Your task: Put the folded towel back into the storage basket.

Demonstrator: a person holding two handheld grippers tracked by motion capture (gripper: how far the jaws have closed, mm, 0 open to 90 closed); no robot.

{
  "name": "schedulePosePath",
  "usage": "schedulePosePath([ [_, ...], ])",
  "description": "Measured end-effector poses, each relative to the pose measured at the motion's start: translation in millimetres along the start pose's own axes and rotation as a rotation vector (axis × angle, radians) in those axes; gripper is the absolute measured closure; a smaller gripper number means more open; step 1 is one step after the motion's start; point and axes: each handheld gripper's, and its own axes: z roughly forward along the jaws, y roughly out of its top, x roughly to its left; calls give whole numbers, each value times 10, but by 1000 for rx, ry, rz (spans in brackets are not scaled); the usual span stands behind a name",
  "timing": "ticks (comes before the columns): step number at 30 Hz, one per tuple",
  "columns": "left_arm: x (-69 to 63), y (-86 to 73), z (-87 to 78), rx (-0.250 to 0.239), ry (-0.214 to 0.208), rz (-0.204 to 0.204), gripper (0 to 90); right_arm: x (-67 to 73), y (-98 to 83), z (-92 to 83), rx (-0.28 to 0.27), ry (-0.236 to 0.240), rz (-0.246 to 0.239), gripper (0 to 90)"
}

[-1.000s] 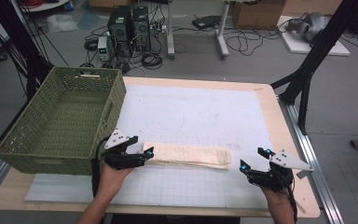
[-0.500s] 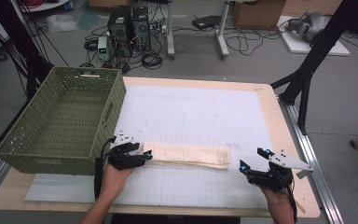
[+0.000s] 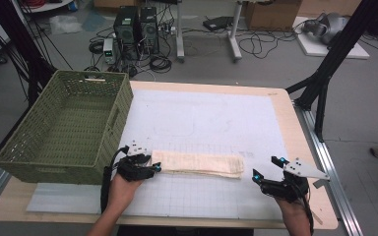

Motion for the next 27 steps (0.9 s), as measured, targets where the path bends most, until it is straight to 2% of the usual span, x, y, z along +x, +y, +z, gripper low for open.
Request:
schedulePosePath([
  [4, -31, 3, -6, 10, -14, 24, 565, 0, 1, 3, 0, 1, 0, 162],
  [8, -69, 8, -4, 15, -56, 64, 748, 0, 0, 3, 0, 1, -1, 162],
  [10, -82, 12, -4, 17, -55, 68, 795, 4, 1, 5, 2, 3, 2, 162],
  [14, -58, 14, -9, 12, -72, 38, 815, 25, 1, 20, 7, 9, -1, 163],
  [16, -58, 15, -13, 6, -72, 36, 816, 22, -1, 28, 9, 10, -11, 162],
  [19, -57, 31, -48, -28, -78, 24, 816, 26, -3, 58, 16, 11, 0, 162],
  [22, -47, 55, -102, -65, -91, 16, 816, 21, -10, 127, 27, -9, 37, 161],
  [25, -40, 54, -120, -76, -101, 5, 816, 21, -19, 187, 46, -6, 60, 162],
  [27, -37, 54, -121, -79, -101, 4, 815, 38, -22, 234, 68, 0, 58, 168],
])
